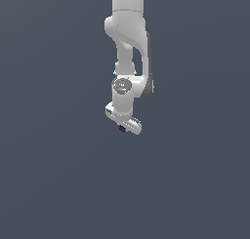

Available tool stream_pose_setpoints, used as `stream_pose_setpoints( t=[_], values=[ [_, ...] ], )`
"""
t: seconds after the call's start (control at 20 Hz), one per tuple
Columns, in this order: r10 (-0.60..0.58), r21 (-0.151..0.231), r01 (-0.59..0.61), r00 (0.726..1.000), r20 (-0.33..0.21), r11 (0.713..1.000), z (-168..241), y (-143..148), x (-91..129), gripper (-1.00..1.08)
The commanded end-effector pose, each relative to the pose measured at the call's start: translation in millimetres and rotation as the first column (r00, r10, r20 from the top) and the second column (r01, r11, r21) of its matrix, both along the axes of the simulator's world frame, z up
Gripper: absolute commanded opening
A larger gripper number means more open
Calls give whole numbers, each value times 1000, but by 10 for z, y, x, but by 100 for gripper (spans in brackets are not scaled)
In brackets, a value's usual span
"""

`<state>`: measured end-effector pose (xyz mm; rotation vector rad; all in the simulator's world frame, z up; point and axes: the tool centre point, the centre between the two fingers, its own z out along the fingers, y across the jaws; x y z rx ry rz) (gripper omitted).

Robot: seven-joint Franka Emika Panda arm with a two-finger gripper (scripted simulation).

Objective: Pick up the object and move it to a goal position.

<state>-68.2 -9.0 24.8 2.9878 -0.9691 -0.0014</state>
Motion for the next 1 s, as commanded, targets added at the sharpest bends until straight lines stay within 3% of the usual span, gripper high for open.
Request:
stream_pose_setpoints(
  t=[0.0, 0.35, 0.95],
  values=[
    [1, 0, -1, 1000, 1, 1000, 45, 77, -9, -100],
    [1, 0, -1, 1000, 1, 1000, 299, 502, -85, -100],
    [1, -1, -1, 1000, 1, 1000, 950, 1578, -249, -100]
  ],
)
